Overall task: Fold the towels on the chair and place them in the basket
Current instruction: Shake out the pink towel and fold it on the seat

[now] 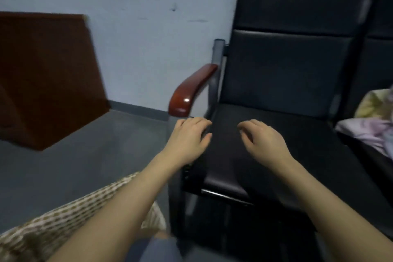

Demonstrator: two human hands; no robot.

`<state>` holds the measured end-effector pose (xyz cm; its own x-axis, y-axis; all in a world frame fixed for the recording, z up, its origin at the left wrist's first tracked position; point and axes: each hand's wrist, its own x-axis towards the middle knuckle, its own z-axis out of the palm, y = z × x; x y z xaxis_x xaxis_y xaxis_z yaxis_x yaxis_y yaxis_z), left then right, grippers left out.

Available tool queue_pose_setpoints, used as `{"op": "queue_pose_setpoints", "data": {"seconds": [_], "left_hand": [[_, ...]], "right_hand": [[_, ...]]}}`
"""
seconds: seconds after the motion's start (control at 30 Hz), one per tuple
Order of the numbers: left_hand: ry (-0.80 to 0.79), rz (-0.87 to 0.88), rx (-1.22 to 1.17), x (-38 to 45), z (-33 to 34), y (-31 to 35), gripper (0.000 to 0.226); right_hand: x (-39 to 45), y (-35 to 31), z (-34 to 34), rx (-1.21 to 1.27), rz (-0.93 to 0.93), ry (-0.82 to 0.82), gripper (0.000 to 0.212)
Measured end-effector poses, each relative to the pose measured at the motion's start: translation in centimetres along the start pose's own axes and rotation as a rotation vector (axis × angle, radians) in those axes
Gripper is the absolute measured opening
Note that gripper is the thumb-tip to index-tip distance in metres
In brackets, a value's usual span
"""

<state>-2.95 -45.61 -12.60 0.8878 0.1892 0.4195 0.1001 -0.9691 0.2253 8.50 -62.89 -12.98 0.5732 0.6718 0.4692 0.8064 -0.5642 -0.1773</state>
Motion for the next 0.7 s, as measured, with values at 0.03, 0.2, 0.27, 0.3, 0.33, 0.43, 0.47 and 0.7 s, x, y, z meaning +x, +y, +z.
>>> {"op": "queue_pose_setpoints", "data": {"seconds": [0.03, 0.2, 0.27, 0.3, 0.33, 0.43, 0.47, 0.7], "left_hand": [[-0.014, 0.043, -0.023, 1.6, 0.8, 2.0, 0.039], [-0.078, 0.215, -0.139, 8.4, 5.6, 12.5, 0.039], [-0.102, 0.273, -0.19, 10.5, 7.6, 16.6, 0.038], [-0.117, 0.302, -0.214, 11.5, 8.6, 18.6, 0.039], [-0.132, 0.331, -0.234, 12.4, 9.6, 20.6, 0.039], [-0.174, 0.415, -0.262, 15.0, 12.4, 26.3, 0.038], [-0.186, 0.438, -0.269, 15.8, 13.3, 28.1, 0.037], [-0.288, 0.521, -0.33, 21.0, 20.7, 38.9, 0.039]], "right_hand": [[-0.7, 2.2, -1.2, -0.013, 0.059, 0.019, 0.028], [-4.2, 12.7, -6.1, -0.078, 0.306, 0.093, 0.026], [-5.7, 16.5, -7.5, -0.098, 0.388, 0.137, 0.024], [-6.6, 18.4, -8.2, -0.102, 0.427, 0.16, 0.022], [-7.5, 20.3, -8.7, -0.106, 0.46, 0.184, 0.021], [-10.3, 25.8, -10.2, -0.152, 0.578, 0.247, 0.016], [-11.3, 27.5, -10.5, -0.161, 0.627, 0.258, 0.017], [-15.3, 38.8, -11.5, -0.315, 0.844, 0.224, 0.035]]}}
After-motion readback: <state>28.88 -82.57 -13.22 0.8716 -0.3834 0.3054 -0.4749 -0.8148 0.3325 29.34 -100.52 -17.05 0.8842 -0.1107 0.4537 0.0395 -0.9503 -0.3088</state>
